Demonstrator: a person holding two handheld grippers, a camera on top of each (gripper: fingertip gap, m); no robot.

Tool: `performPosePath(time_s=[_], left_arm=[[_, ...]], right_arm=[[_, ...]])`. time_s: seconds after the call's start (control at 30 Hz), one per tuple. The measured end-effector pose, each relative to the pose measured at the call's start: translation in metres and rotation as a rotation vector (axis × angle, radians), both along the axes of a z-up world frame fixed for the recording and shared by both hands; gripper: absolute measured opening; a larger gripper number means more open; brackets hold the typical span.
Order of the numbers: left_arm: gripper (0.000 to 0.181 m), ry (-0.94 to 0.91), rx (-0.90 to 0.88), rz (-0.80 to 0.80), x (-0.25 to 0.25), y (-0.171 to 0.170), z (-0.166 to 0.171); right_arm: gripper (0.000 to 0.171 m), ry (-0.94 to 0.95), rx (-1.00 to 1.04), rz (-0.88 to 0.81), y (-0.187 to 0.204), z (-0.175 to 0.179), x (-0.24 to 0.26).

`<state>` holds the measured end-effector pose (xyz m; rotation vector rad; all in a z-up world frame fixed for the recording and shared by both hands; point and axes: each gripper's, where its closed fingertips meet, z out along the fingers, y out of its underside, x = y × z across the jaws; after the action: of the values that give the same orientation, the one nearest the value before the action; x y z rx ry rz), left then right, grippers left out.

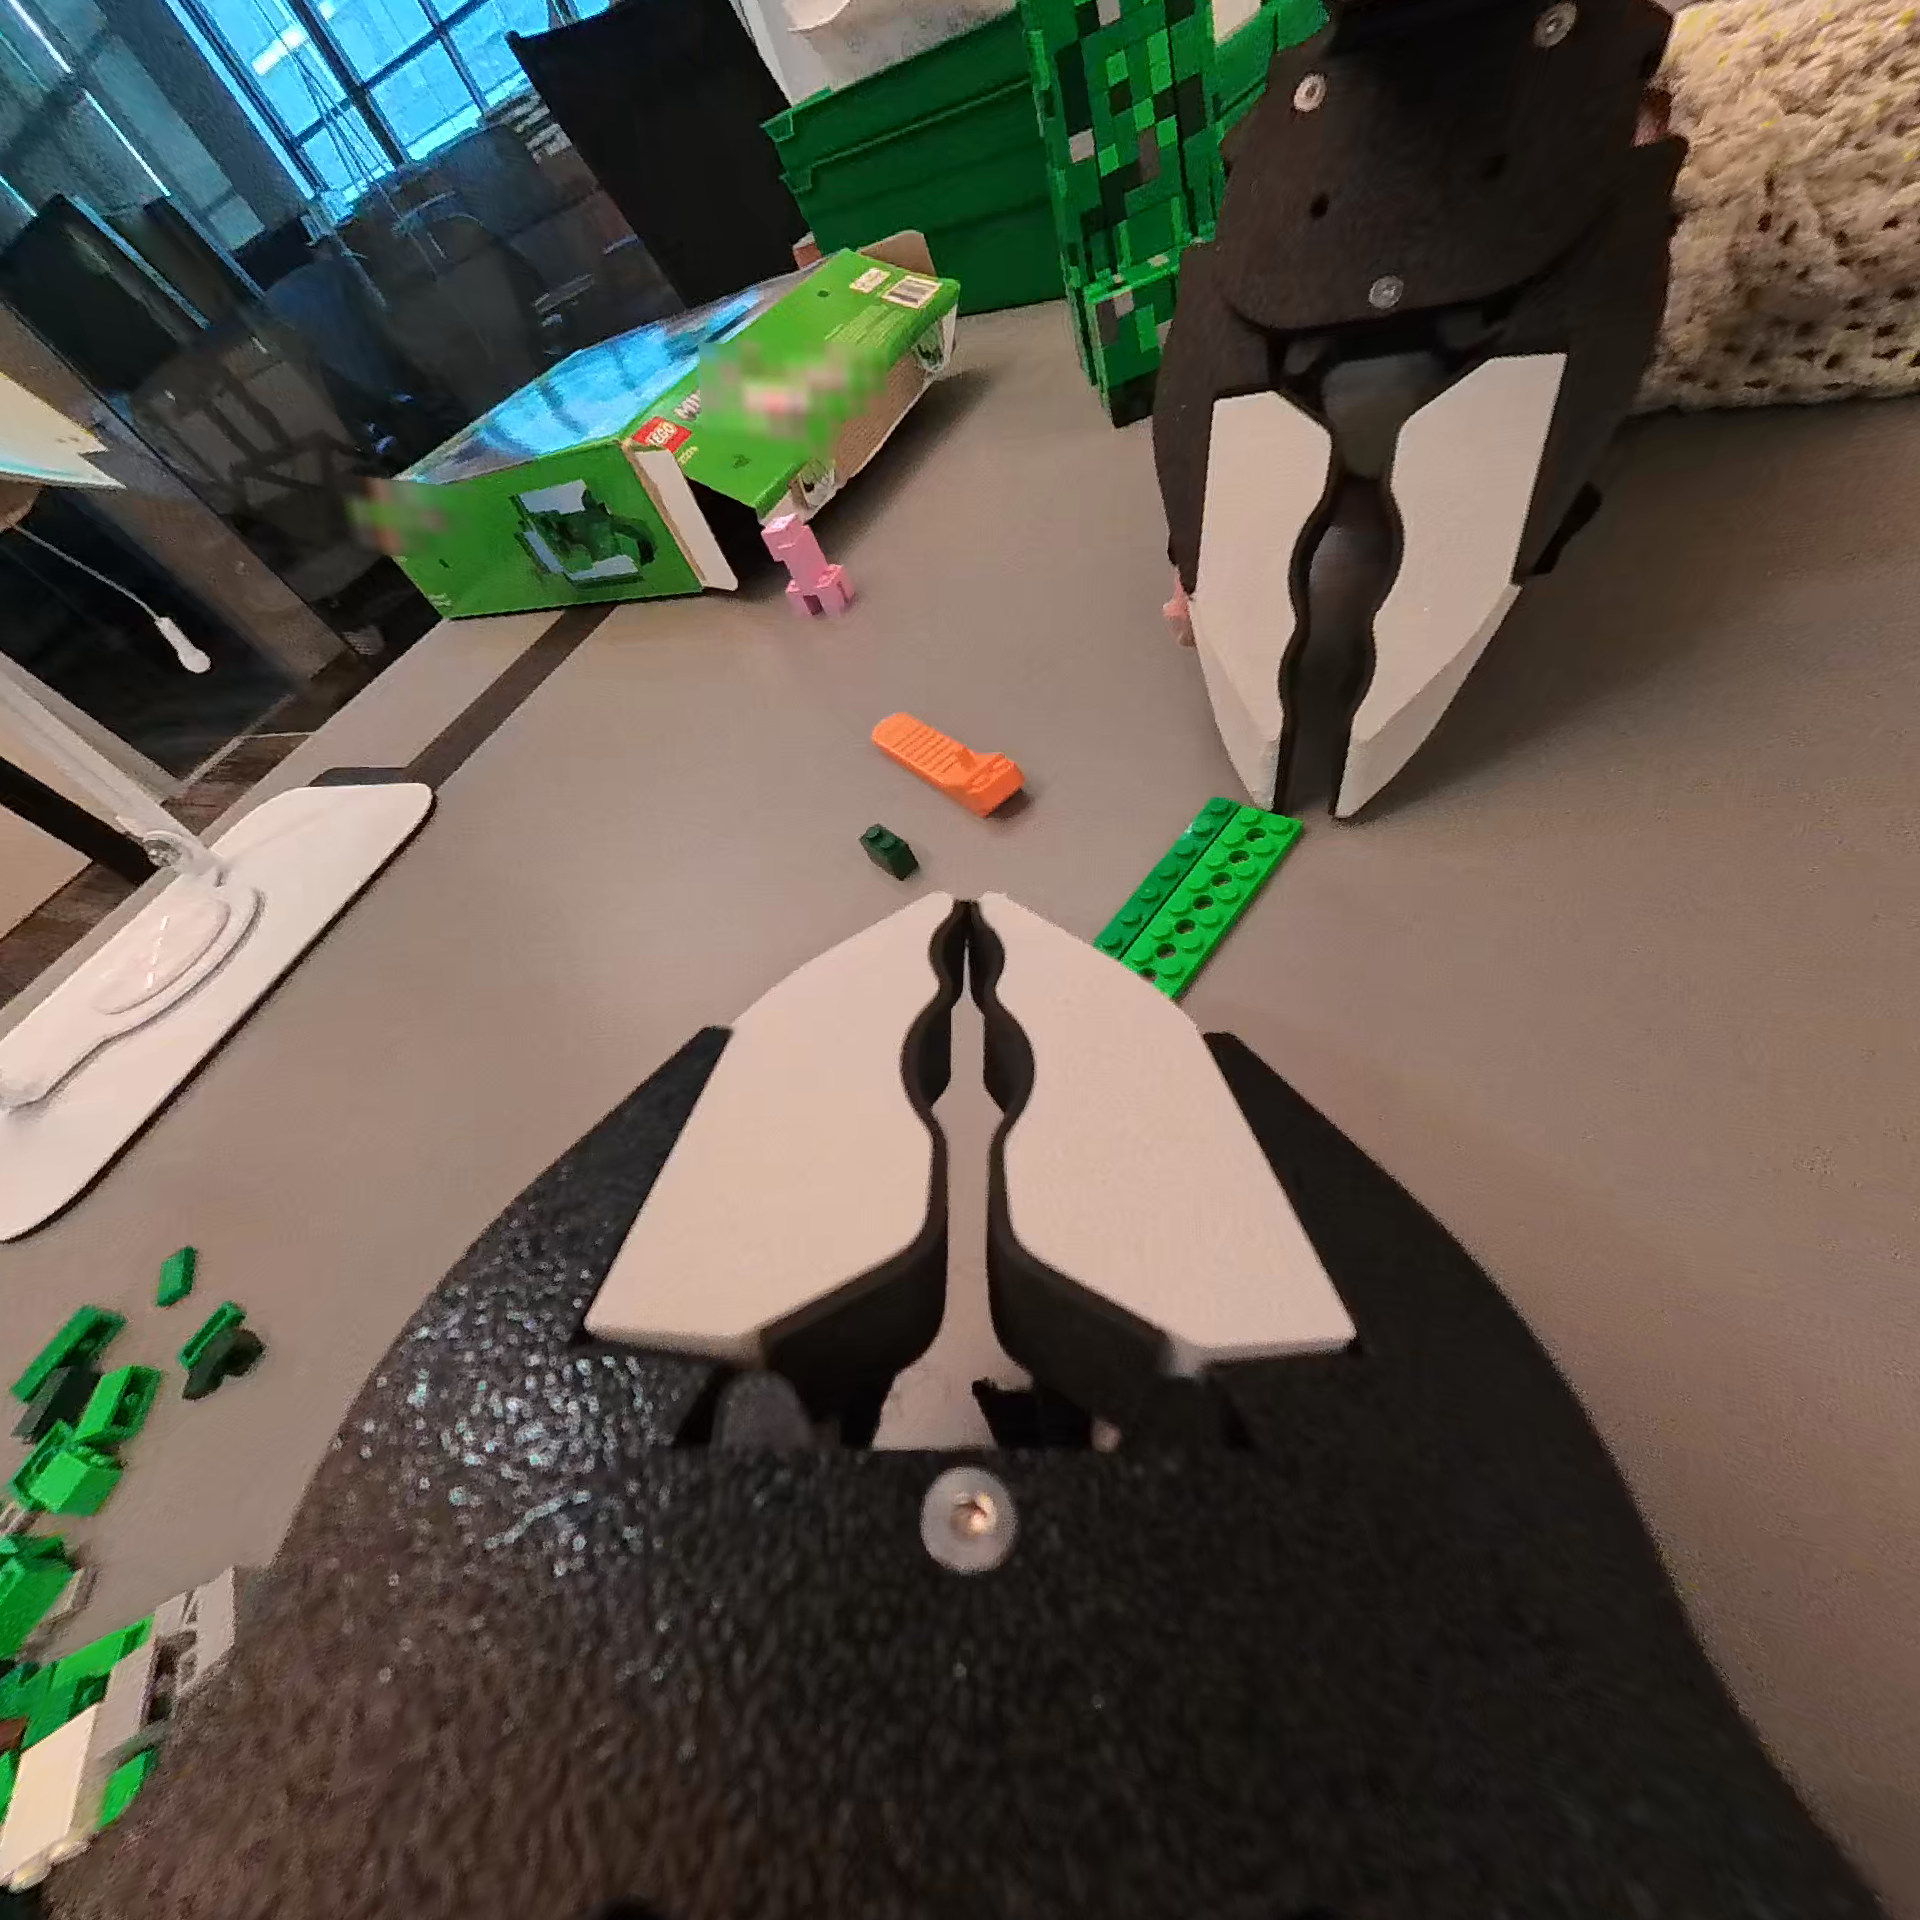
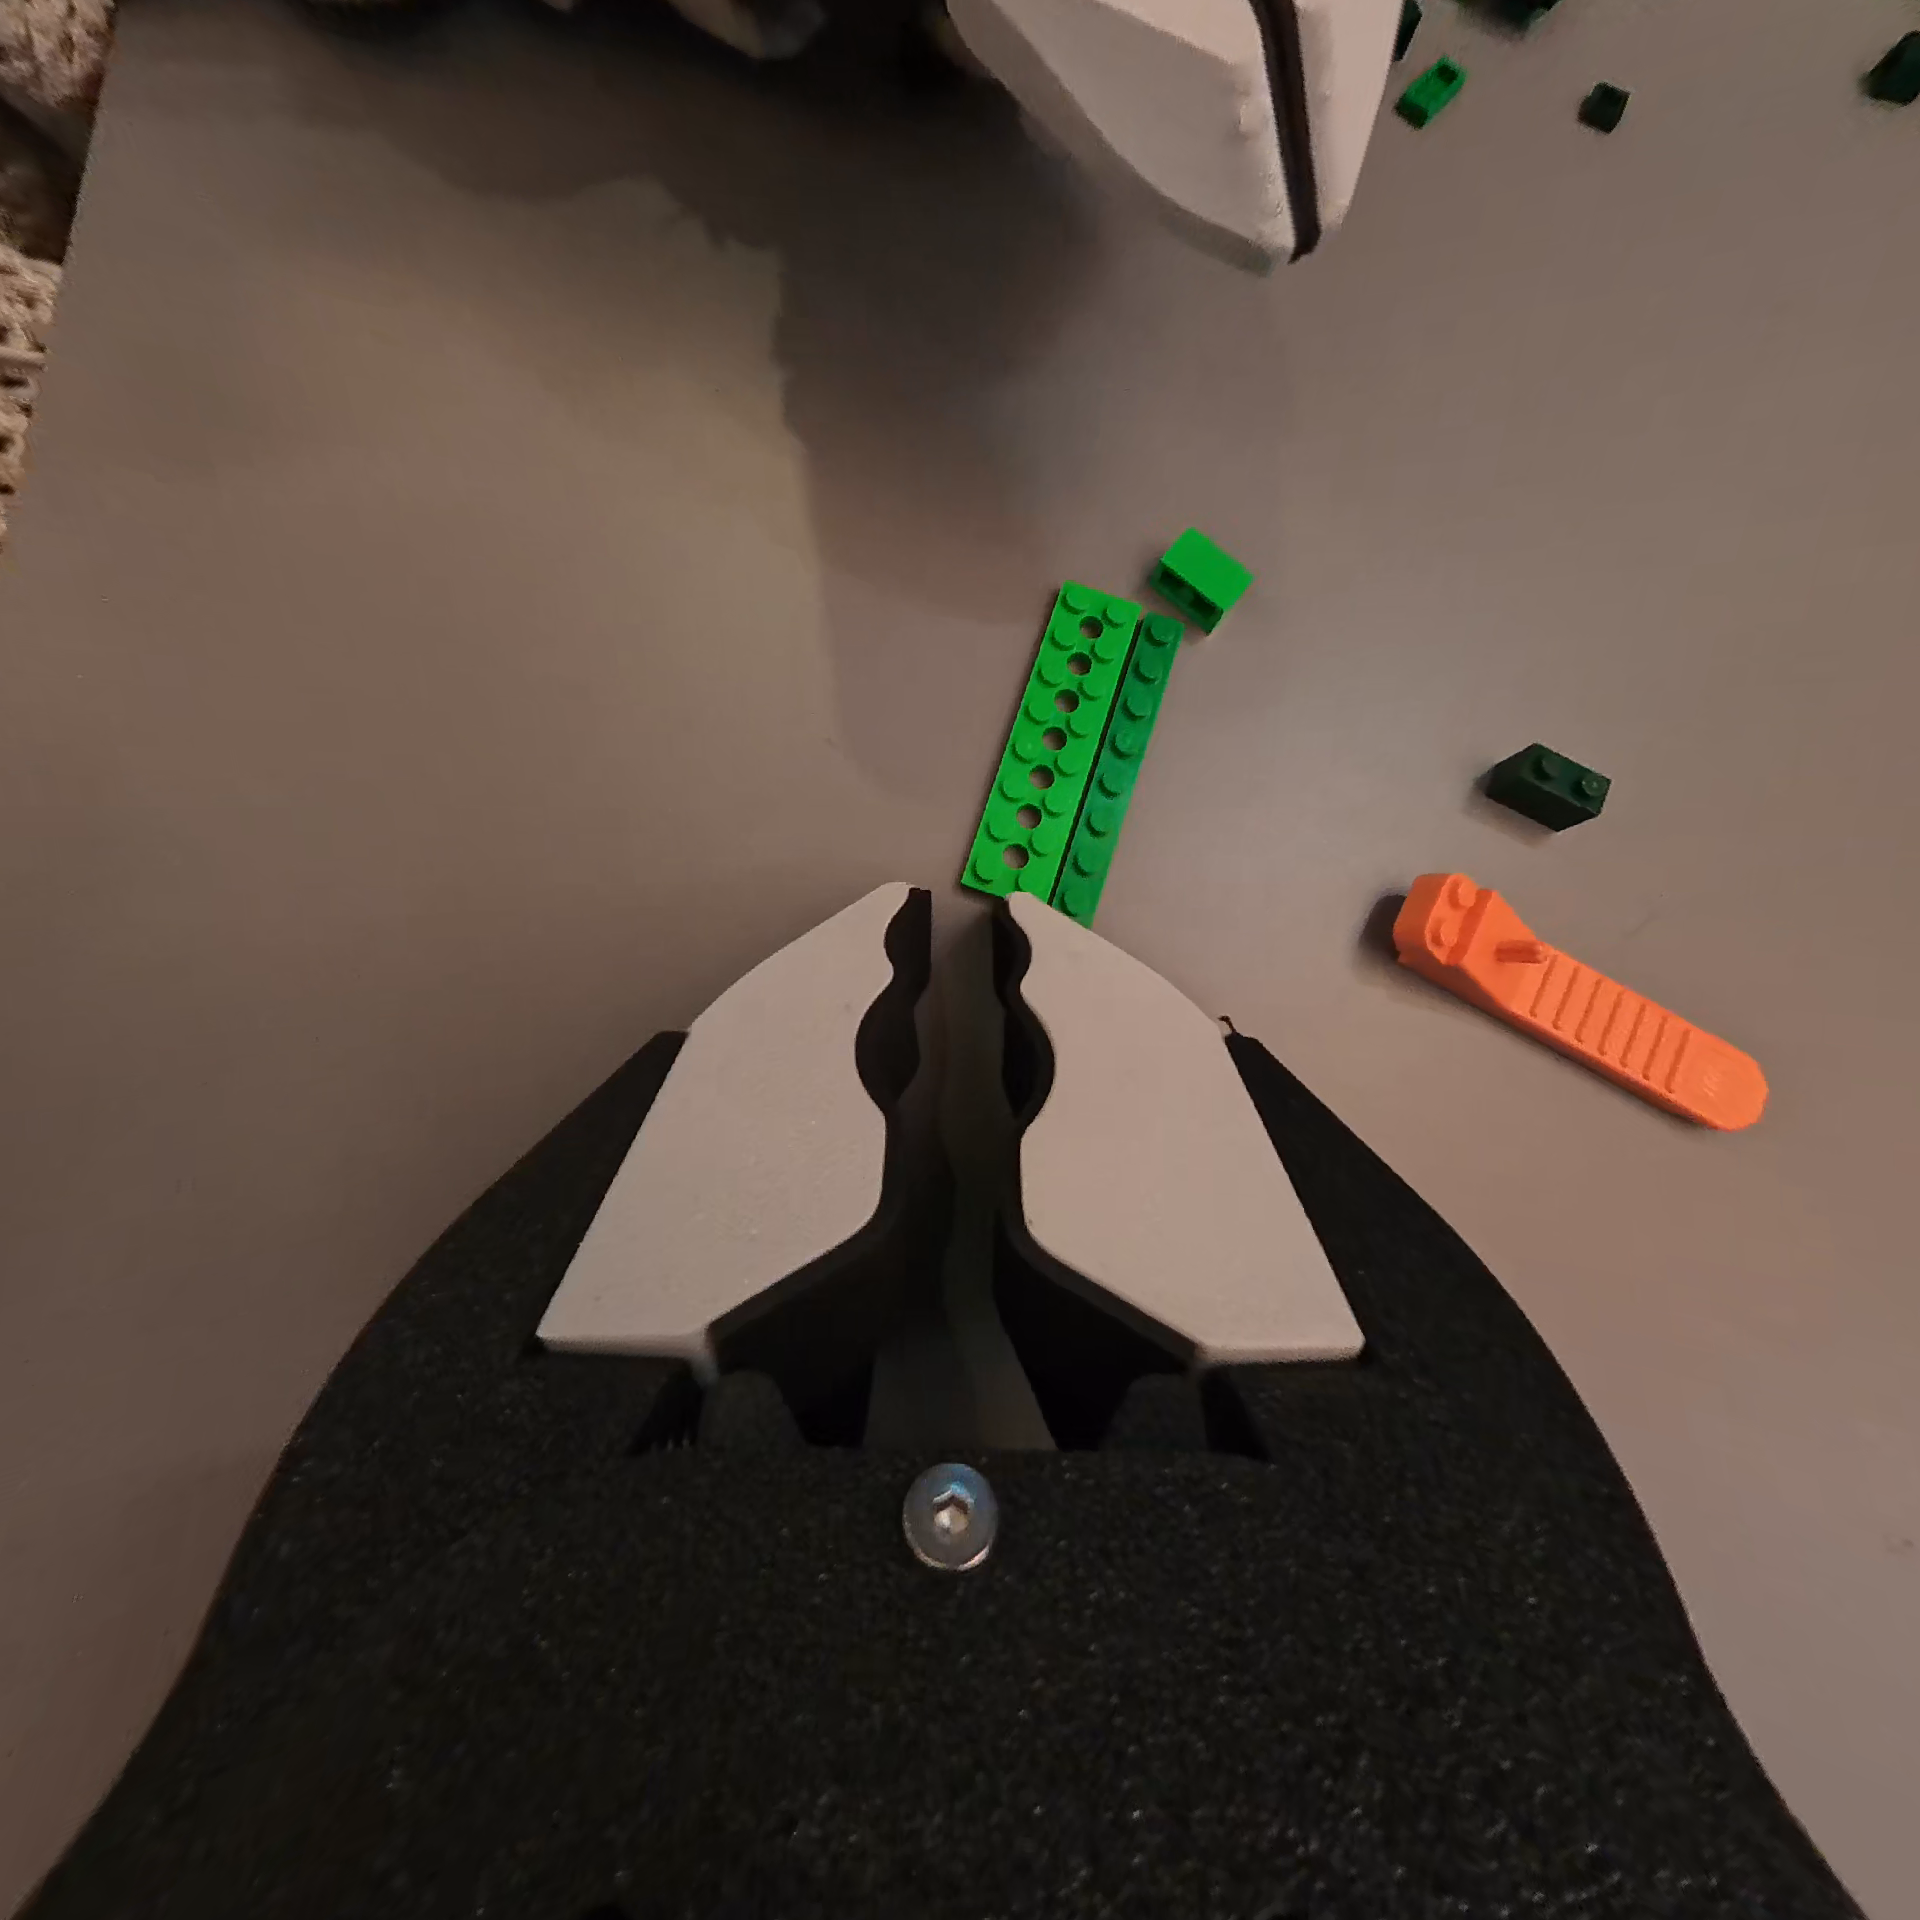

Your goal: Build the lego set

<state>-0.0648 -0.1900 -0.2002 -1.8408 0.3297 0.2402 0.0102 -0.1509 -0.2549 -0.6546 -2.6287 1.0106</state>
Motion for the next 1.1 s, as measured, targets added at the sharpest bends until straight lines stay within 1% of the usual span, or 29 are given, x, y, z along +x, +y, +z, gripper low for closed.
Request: performPosePath(time_s=[0.3, 0.53, 0.6, 0.7, 0.83, 0.9, 1.03, 1.1], left_arm=[[0.000, 0.072, -0.042, -0.025, 0.007, 0.001, -0.008], [0.000, 0.057, -0.103, -0.095, 0.018, -0.003, -0.016], [0.000, 0.040, -0.115, -0.086, 0.016, -0.003, -0.017], [0.000, 0.010, -0.135, -0.071, 0.013, -0.003, -0.018], [0.000, -0.015, -0.149, -0.088, 0.016, -0.007, -0.019], [0.000, -0.010, -0.155, -0.085, 0.015, -0.008, -0.019], [0.000, 0.008, -0.143, -0.033, 0.008, -0.009, -0.014], [0.000, -0.001, -0.132, -0.010, 0.006, -0.010, -0.011]], right_arm=[[0.015, 0.070, 0.083, -0.062, 0.005, 0.001, -0.010], [0.016, 0.061, 0.043, -0.081, 0.002, 0.001, -0.013], [0.018, 0.055, 0.037, -0.100, 0.001, 0.001, -0.015], [0.018, 0.050, 0.023, -0.067, -0.009, 0.001, -0.011], [0.019, 0.044, -0.002, -0.001, -0.027, 0.002, -0.002], [0.019, 0.086, 0.004, -0.027, -0.026, 0.005, -0.006], [0.019, 0.032, 0.025, -0.089, -0.024, 0.001, -0.007], [0.021, 0.012, -0.006, -0.071, -0.036, 0.001, -0.005]])
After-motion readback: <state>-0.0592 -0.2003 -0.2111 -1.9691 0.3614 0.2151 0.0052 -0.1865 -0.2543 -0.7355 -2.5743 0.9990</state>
